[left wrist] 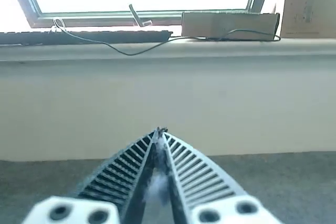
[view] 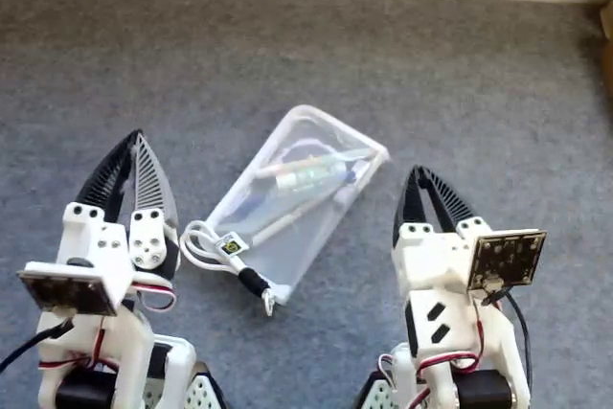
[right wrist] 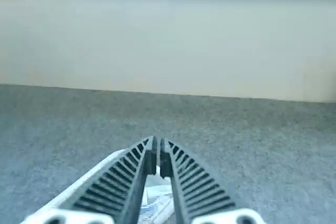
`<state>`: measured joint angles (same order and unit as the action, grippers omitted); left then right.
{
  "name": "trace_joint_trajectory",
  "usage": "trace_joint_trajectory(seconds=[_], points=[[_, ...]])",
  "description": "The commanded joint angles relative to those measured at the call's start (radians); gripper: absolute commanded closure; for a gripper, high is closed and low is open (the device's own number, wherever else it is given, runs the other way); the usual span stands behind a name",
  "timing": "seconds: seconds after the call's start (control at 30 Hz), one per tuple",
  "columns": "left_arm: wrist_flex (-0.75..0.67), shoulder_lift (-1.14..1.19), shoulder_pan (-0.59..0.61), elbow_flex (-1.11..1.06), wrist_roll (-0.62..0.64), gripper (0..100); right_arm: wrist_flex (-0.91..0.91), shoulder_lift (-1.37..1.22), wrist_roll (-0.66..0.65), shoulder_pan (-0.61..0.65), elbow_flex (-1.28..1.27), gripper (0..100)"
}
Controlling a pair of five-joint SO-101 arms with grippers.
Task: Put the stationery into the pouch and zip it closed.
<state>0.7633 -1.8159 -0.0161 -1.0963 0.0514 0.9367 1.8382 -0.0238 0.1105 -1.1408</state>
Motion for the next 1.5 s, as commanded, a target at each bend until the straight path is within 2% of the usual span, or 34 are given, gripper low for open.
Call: trace_joint_trajectory(seconds=[0.0,0.2,0.37,0.53,0.67,1.03,1.13,1.33,1.47], points=[[0.066,-0.004,0.001,0.048,-0.014,99,0.099,0.001,0.009,-0.010,0.067,98.7],[0.210,-0.004,0.005,0.047,-0.014,99,0.237,0.001,0.009,-0.010,0.219,98.7],[0.321,-0.004,0.007,0.015,-0.015,99,0.306,0.001,0.008,-0.015,0.236,98.7],[0.339,-0.004,0.016,-0.143,-0.015,99,0.367,0.001,0.008,-0.016,0.232,98.7],[0.334,-0.004,0.094,-0.298,-0.017,99,0.455,0.001,0.008,-0.016,0.220,98.7],[0.305,-0.004,0.127,-0.550,-0.017,99,0.449,0.001,0.008,-0.015,-0.099,98.5],[0.253,-0.002,0.127,-0.599,-0.017,99,0.407,0.001,0.008,-0.015,-0.174,98.5],[0.250,-0.002,0.127,-0.599,-0.015,99,0.265,0.001,0.009,-0.015,-0.418,98.5],[0.307,-0.002,0.127,-0.599,-0.015,99,0.185,0.001,0.009,-0.015,-0.556,98.5]])
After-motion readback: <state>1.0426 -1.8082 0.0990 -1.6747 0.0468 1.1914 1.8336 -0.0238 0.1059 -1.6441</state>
